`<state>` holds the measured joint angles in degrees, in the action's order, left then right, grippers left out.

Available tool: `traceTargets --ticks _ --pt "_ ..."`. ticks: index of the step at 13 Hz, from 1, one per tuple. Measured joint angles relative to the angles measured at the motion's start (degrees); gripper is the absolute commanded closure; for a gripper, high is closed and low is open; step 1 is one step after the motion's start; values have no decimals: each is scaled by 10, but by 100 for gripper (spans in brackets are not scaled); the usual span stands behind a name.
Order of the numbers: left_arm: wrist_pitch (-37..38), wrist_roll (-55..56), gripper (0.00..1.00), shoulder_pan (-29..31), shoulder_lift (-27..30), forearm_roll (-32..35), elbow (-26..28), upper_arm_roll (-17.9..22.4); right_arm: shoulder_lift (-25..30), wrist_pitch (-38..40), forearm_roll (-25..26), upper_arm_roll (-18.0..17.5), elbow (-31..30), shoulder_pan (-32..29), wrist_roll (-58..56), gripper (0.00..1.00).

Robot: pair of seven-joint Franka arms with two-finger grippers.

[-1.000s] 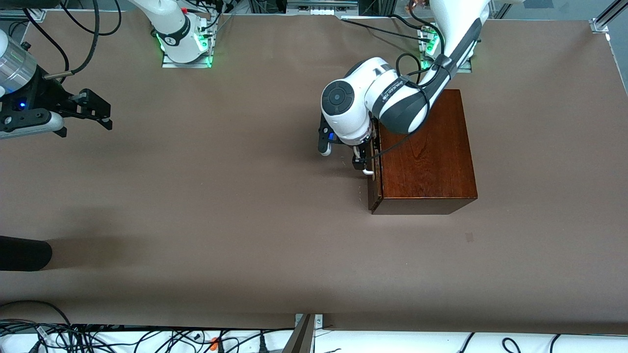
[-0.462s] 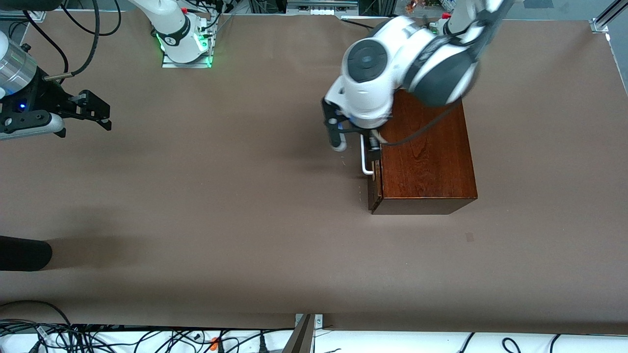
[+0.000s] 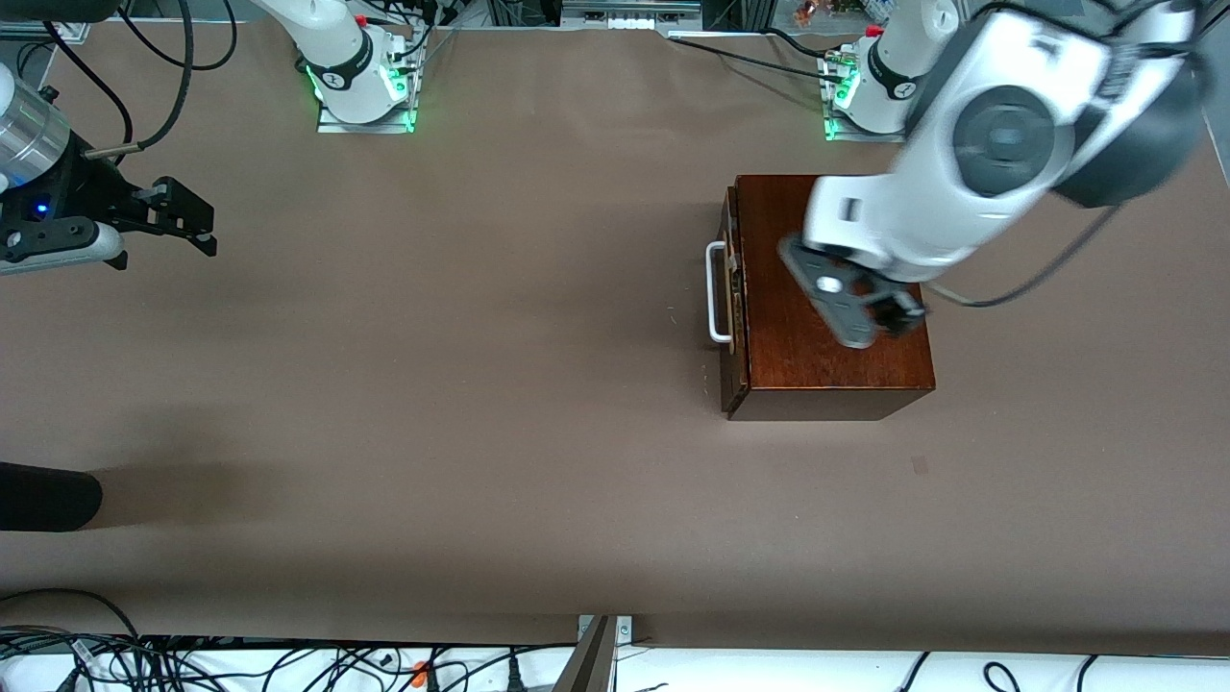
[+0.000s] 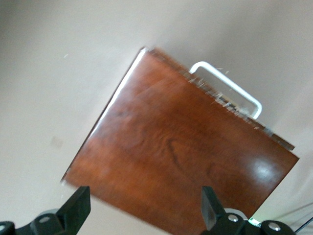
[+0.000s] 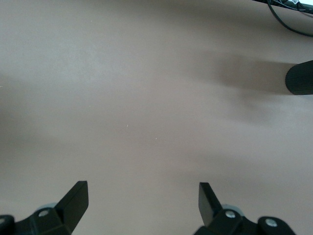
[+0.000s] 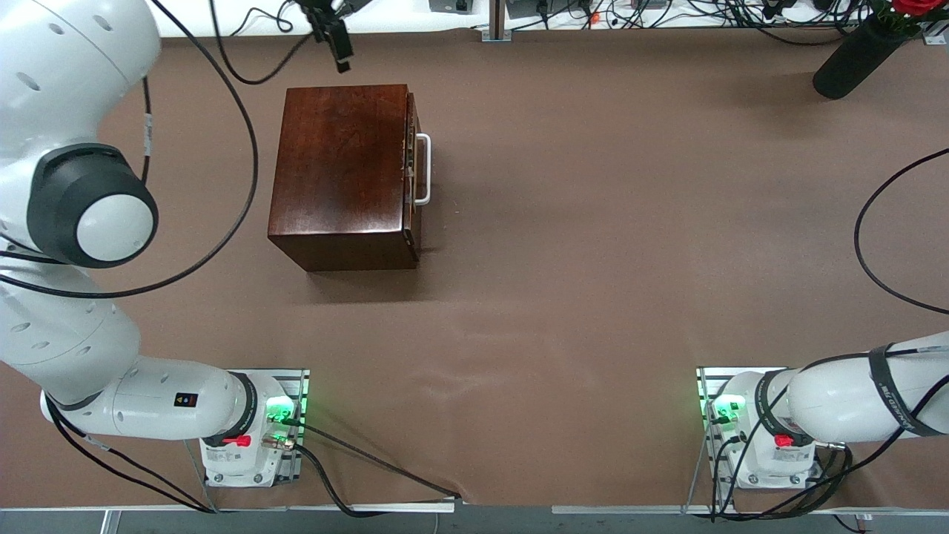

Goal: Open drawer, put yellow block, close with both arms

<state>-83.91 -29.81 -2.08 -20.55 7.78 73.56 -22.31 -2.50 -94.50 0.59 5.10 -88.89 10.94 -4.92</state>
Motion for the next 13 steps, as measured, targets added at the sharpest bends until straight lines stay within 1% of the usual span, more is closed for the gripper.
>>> traceTargets --ticks 1,2,4,6,8,9,11,13 --pt "9 8 0 14 9 0 -7 4 0 0 0 0 0 0 0 0" --pt "14 23 0 20 21 0 -10 19 0 0 0 0 0 0 0 0" --pt "21 82 0 20 47 -12 -9 61 0 0 0 0 0 0 0 0" --pt "15 175 0 8 76 -42 8 113 0 0 0 0 0 0 0 0" --pt "-23 235 0 -18 109 -52 47 173 -2 0 0 0 0 0 0 0" --pt "-46 249 0 -26 127 -53 74 193 -3 0 0 1 0 -1 0 0" --pt "-95 275 0 -30 170 -54 142 213 -5 -1 0 1 0 -1 0 0" --pt "-139 292 0 -30 212 -54 214 219 -6 -1 0 1 0 -1 0 0"
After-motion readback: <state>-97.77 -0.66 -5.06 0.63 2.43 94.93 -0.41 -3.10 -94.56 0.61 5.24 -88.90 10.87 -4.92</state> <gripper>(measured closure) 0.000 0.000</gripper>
